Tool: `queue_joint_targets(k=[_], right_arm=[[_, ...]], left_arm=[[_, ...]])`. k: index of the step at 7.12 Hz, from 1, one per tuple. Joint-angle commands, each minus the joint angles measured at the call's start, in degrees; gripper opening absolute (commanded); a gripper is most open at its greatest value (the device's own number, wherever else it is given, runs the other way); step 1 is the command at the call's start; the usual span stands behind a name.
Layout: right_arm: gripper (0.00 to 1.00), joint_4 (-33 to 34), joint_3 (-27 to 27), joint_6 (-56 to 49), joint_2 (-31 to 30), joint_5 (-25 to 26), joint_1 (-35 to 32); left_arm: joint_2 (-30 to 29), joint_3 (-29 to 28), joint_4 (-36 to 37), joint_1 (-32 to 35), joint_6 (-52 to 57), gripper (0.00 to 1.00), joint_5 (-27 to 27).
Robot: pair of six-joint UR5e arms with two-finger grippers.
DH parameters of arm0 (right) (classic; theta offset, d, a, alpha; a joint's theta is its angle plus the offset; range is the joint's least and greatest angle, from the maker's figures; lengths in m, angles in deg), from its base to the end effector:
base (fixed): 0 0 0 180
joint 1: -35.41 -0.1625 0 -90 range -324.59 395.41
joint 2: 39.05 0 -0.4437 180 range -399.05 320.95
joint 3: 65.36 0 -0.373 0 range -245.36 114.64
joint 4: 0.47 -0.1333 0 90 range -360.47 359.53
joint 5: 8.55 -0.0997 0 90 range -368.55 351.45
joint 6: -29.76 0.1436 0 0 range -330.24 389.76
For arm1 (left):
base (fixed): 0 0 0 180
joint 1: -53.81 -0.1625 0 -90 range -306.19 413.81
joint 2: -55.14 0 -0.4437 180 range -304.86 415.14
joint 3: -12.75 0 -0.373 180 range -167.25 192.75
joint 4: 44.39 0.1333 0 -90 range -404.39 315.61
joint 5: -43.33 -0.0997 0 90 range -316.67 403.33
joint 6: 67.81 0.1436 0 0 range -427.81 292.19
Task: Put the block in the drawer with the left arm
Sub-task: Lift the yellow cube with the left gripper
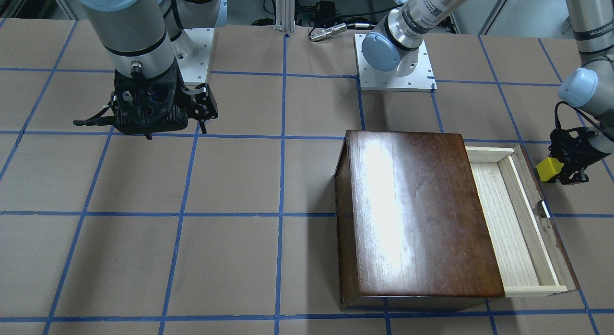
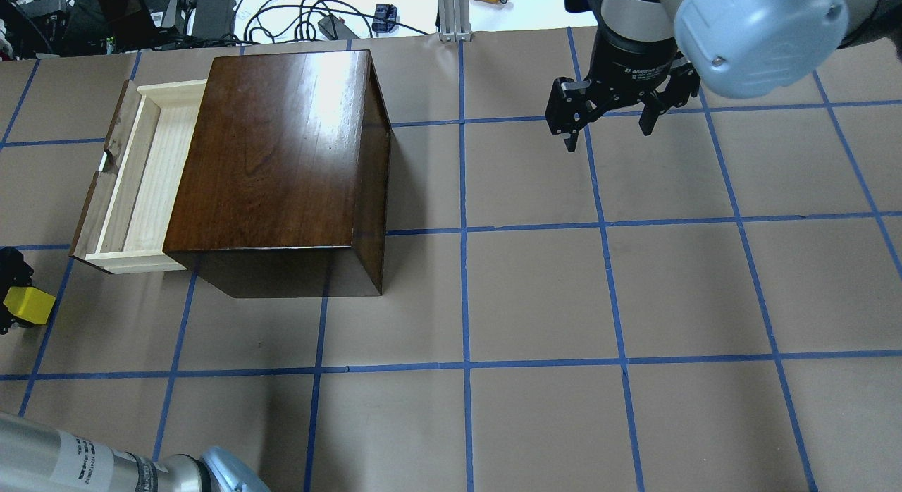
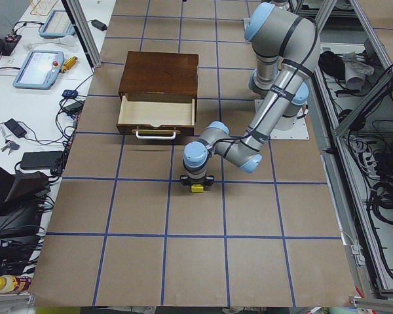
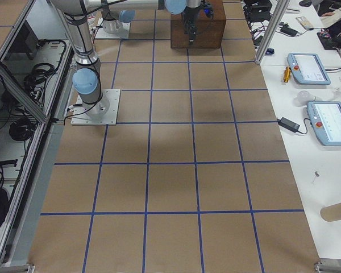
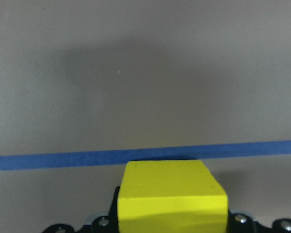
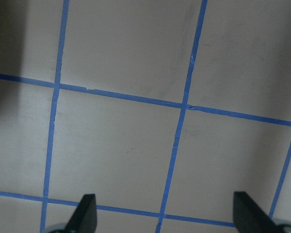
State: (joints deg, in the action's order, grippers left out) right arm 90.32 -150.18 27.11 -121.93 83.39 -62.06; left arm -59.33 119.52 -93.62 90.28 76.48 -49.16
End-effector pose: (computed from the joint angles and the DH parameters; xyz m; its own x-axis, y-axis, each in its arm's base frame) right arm 0.1955 -0.5034 0.4447 -0.9838 -0.1763 0.0329 -0.1757 0.9842 0.0216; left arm 0.3770 -0.4367 0.1762 0.0131 0.9991 0.0401 0.9997 -0.0138 0.0187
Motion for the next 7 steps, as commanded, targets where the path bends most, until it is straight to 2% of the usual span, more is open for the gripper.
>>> queue_joint_targets(k=[1,2,3,4,5,7], right_arm=[[1.00,0.00,0.00,0.02,0.00,0.00,0.00],[1.00,0.00,0.00,0.02,0.00,0.00,0.00],[1.00,0.00,0.00,-0.06,0.00,0.00,0.00],[1.00,0.00,0.00,0.02,0.00,0.00,0.00],[1.00,0.00,0.00,-0.06,0.00,0.00,0.00],[1.00,0.00,0.00,0.02,0.00,0.00,0.00]], left_arm=[[4.58,-4.60,-3.72,2.09,-3.81,0.00,-0.50],[7.30,-10.29,-8.89,6.37,-4.01,0.00,-2.41],[8.72,-18.00,-18.17,10.77,-6.62,0.00,-3.04],[9.26,-25.13,-26.18,14.29,-11.43,0.00,-3.04],[8.92,-29.90,-31.39,17.72,-16.44,0.00,-2.09],[8.48,-30.48,-32.59,27.10,-27.42,0.00,-2.08]])
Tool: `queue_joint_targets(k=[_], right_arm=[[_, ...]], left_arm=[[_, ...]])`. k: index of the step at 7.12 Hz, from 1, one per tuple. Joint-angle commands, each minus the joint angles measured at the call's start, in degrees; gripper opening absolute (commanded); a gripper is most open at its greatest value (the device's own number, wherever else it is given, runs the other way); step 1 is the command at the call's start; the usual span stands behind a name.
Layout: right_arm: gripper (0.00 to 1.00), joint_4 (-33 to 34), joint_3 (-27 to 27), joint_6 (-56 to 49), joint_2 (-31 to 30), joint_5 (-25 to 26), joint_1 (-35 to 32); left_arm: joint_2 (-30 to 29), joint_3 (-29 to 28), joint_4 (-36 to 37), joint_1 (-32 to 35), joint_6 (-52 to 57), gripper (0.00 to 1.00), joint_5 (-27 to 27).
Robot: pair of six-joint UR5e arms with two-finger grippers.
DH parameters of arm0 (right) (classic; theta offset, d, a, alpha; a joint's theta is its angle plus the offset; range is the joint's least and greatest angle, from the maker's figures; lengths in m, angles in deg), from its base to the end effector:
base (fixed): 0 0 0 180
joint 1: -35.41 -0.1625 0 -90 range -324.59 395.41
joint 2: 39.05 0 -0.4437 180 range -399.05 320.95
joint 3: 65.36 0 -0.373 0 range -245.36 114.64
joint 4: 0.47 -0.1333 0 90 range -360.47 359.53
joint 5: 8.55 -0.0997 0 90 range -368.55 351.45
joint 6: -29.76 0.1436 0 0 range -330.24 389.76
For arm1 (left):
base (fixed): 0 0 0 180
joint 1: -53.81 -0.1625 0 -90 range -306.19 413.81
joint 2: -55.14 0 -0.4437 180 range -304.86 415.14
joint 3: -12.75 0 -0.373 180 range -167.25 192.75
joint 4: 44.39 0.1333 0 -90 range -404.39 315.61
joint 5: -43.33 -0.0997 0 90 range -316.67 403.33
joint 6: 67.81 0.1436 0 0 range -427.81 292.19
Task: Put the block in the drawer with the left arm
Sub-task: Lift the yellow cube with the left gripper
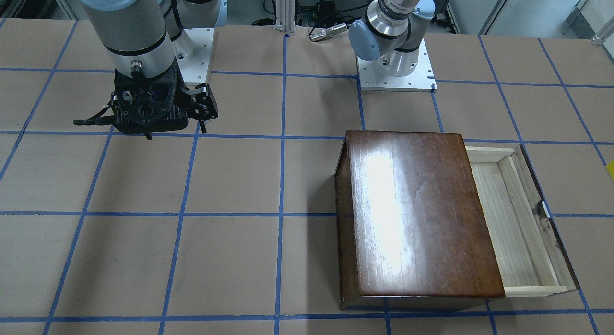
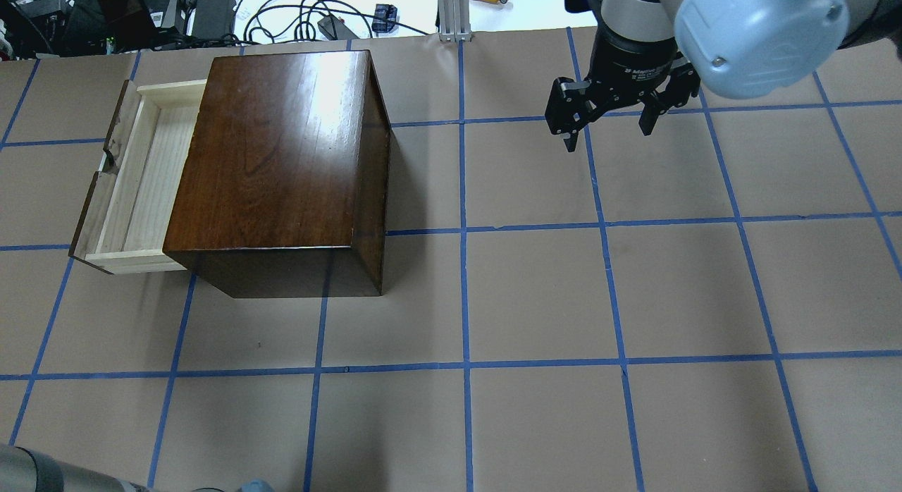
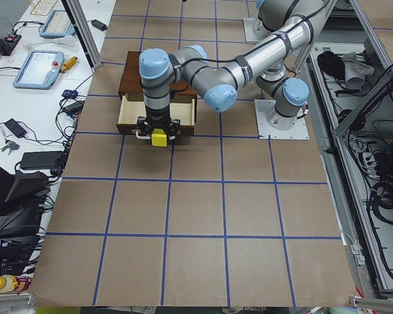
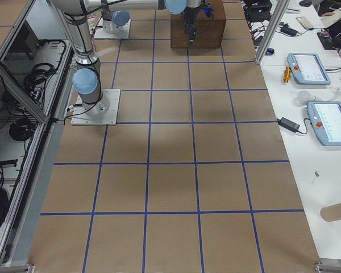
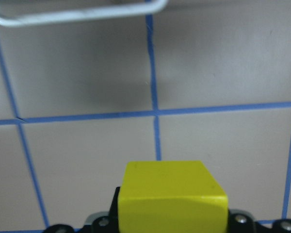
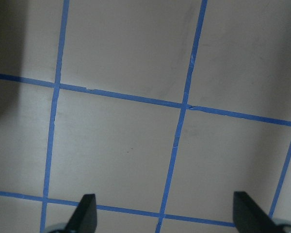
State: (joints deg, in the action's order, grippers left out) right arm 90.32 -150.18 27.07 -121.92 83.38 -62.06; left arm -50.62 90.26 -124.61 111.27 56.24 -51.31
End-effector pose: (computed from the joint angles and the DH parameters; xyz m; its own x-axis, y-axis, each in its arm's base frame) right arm 0.1956 -0.5035 0.4446 -0.9837 -0.1770 0.0327 -0.1763 0.9841 0.0218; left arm 0.2246 -0.5782 0.4373 0.0249 0.9985 -0.0489 0.9913 -0.0184 0.1301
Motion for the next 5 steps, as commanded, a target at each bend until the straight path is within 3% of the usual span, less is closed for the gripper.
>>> queue_joint_targets(k=[1,3,5], right_arm=[[1.00,0.00,0.00,0.06,0.00,0.00,0.00],[1.00,0.00,0.00,-0.03,0.00,0.00,0.00],[1.00,0.00,0.00,0.06,0.00,0.00,0.00]], left_arm=[[-0.85,-0.96,-1.34,11.22,-14.03,0.00,-0.01],[-2.69,3.32,0.40,13.20,-16.57,0.00,-0.02],[-5.15,10.44,9.87,13.11,-14.11,0.00,0.07]])
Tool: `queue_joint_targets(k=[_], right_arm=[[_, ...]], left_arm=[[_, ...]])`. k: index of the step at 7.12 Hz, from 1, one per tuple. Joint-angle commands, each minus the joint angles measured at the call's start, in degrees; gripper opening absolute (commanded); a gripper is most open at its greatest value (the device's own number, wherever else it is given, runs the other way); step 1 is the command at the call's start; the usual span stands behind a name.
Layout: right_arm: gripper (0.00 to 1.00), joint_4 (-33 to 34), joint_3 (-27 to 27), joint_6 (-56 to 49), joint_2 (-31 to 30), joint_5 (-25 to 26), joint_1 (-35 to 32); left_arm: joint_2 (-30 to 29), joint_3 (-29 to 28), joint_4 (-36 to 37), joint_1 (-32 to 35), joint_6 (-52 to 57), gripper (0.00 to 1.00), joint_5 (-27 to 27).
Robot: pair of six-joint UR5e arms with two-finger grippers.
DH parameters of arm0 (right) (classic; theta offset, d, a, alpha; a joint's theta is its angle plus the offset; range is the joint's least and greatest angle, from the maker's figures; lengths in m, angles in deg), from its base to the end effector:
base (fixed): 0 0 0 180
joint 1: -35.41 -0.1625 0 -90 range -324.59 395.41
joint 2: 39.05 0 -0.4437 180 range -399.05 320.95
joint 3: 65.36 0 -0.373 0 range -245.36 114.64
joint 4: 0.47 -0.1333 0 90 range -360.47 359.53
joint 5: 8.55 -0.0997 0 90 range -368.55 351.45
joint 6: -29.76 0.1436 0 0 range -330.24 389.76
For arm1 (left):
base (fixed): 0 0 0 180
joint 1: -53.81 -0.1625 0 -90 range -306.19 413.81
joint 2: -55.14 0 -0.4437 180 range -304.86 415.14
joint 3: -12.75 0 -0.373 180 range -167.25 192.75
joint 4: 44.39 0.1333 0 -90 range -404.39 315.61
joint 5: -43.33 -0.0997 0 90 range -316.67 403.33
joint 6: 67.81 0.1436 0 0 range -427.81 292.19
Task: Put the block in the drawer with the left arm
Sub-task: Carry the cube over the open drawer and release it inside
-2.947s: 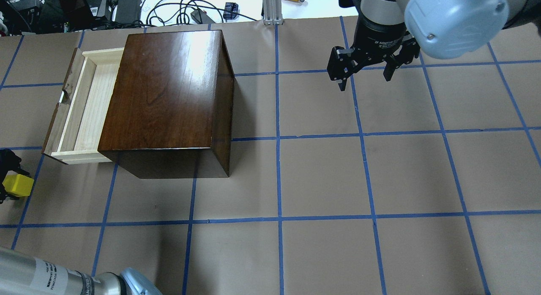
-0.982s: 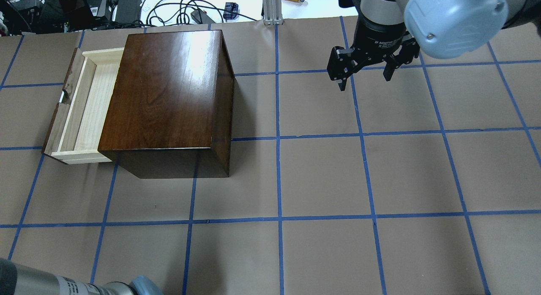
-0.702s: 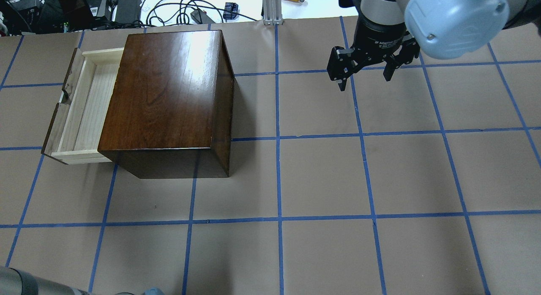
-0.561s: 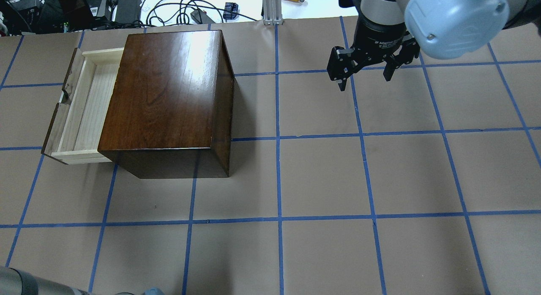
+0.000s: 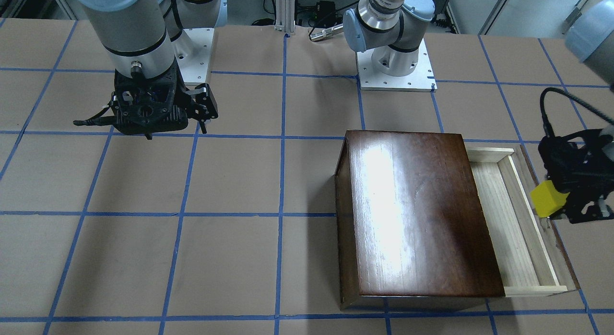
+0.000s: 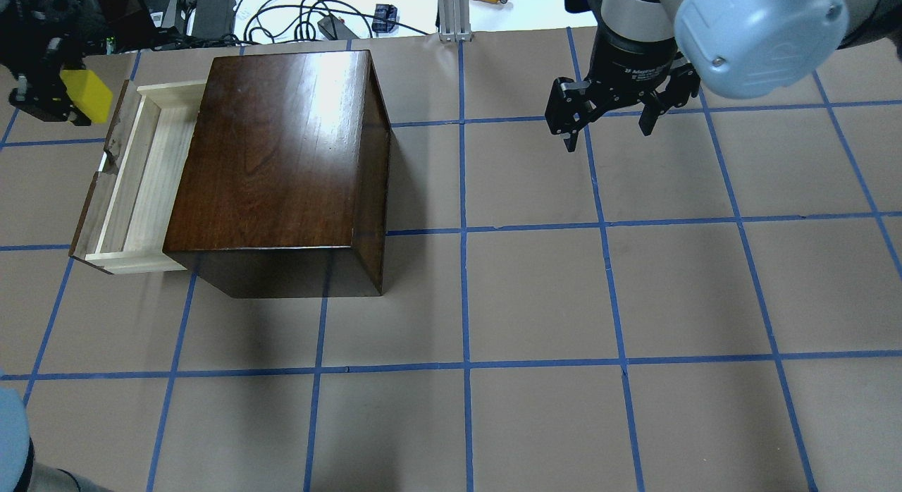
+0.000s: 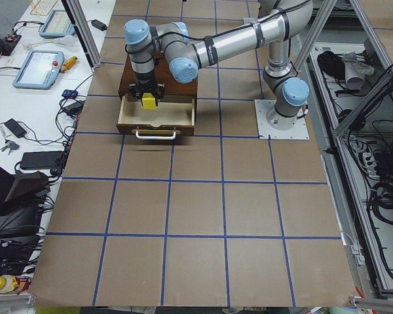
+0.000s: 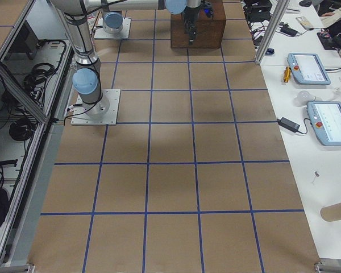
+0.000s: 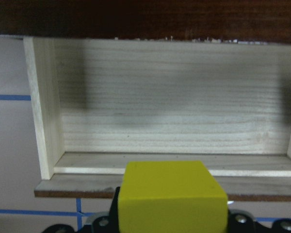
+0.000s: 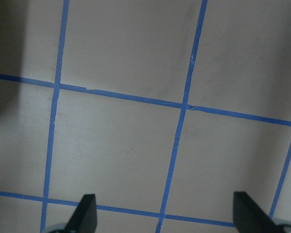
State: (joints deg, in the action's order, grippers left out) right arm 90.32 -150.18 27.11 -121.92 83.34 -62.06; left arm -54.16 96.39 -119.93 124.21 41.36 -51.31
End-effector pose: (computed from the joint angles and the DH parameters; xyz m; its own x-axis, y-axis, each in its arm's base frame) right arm 0.1957 -0.5035 0.4446 -0.9838 -0.1763 0.0320 -0.1757 0.9842 0.0217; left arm 0.0912 -0.6189 0.3573 -0.0086 1.0000 0.0015 0.9963 0.0085 0.0851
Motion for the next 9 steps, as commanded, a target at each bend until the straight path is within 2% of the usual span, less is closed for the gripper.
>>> queue_joint_targets(k=[1,3,4,5,6,8,9], right_arm=[[1.00,0.00,0.00,-0.06,0.00,0.05,0.00],[1.00,0.00,0.00,-0.06,0.00,0.05,0.00],[1.00,0.00,0.00,0.02,0.00,0.05,0.00],[1.00,0.00,0.00,0.02,0.00,0.05,0.00],[1.00,0.00,0.00,0.02,0.00,0.05,0.00],[1.00,0.00,0.00,0.02,0.00,0.05,0.00],[1.00,0.00,0.00,0.02,0.00,0.05,0.00]], left_arm=[[-2.40,6.52,8.97,0.18,0.87,0.00,0.16],[-2.93,7.51,9.63,0.18,0.61,0.00,0.16],[-2.59,7.16,9.54,0.18,0.00,0.97,0.51],[-0.58,6.72,8.84,0.61,-0.36,1.00,0.51],[2.74,5.84,4.05,0.96,-2.19,1.00,0.68],[11.00,0.06,-13.12,0.97,-3.77,1.00,0.60],[14.35,-0.05,-14.88,1.05,-10.49,1.00,0.16]])
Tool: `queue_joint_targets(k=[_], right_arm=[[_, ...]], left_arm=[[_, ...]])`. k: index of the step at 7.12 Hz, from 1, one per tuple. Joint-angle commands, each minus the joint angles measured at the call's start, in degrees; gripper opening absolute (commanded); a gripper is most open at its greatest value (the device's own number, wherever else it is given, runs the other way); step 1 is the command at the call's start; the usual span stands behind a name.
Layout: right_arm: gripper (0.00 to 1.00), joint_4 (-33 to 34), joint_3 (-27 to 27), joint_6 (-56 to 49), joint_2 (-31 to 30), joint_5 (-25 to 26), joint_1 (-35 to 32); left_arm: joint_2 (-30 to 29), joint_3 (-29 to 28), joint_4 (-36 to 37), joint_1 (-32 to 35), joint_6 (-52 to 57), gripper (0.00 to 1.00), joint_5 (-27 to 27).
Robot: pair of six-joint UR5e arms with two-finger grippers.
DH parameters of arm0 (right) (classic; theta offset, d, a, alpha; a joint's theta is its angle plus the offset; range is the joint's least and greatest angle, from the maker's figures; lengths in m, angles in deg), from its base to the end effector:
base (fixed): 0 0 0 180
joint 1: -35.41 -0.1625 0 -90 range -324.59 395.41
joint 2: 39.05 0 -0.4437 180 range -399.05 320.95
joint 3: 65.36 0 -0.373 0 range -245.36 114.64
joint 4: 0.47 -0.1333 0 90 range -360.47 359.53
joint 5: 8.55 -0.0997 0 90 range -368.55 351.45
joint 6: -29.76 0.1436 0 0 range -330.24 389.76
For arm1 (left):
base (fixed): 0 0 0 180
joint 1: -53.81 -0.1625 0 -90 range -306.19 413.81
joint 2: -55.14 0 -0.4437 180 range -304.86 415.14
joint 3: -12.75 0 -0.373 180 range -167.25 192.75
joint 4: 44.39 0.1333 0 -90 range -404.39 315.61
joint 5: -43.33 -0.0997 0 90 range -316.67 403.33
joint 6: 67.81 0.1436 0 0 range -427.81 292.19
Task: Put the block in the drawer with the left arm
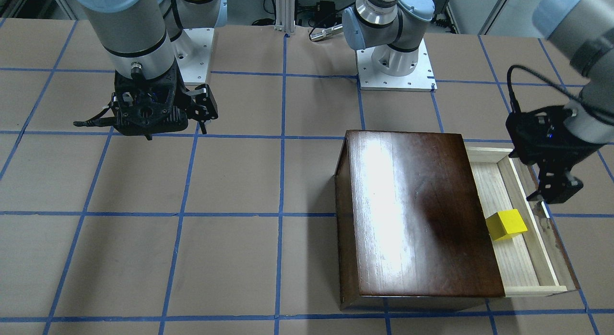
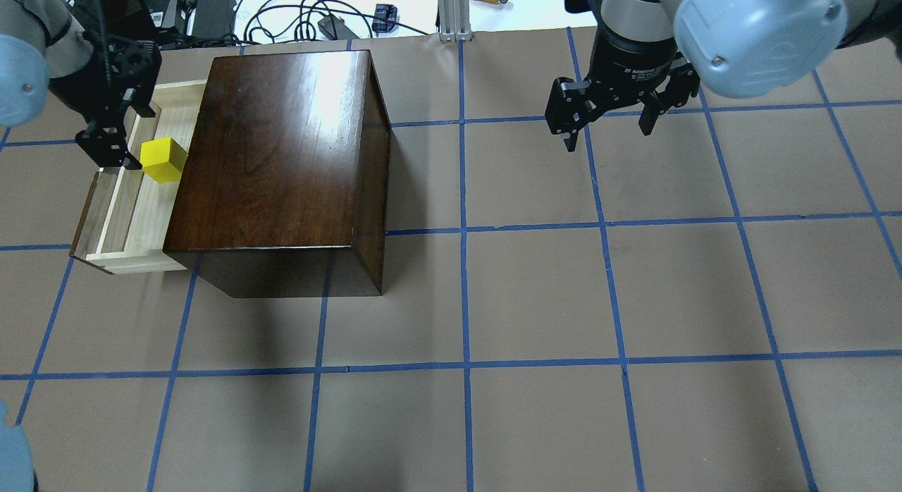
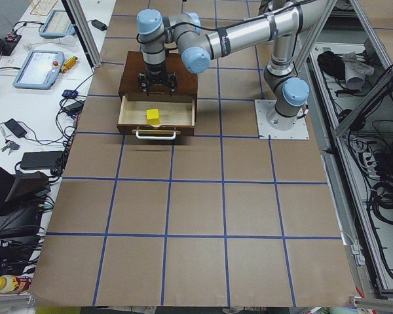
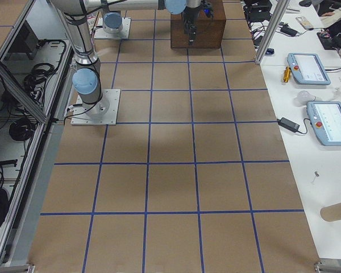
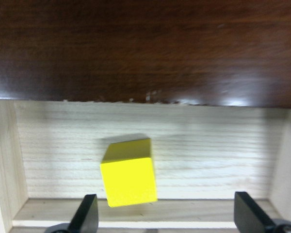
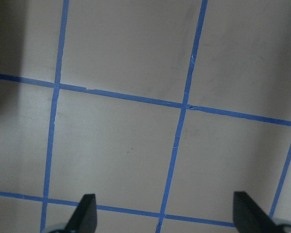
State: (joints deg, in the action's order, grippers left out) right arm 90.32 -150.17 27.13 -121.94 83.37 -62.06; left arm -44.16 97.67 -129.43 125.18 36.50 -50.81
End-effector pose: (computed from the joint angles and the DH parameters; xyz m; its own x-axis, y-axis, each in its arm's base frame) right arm 0.1956 -0.5034 0.4448 -0.9839 -0.1759 0.0326 -0.1753 0.9843 0.0212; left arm 0.0577 -0.5559 0.4310 -0.0760 0.9971 0.0053 0.9945 0.0754 0.0731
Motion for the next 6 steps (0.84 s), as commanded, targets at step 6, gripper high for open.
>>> queue_joint_targets(k=[6], right_arm=[[1.00,0.00,0.00,0.00,0.01,0.02,0.00]], left_arm=[[5.97,1.92,0.21,10.41,-75.69,1.00,0.01]])
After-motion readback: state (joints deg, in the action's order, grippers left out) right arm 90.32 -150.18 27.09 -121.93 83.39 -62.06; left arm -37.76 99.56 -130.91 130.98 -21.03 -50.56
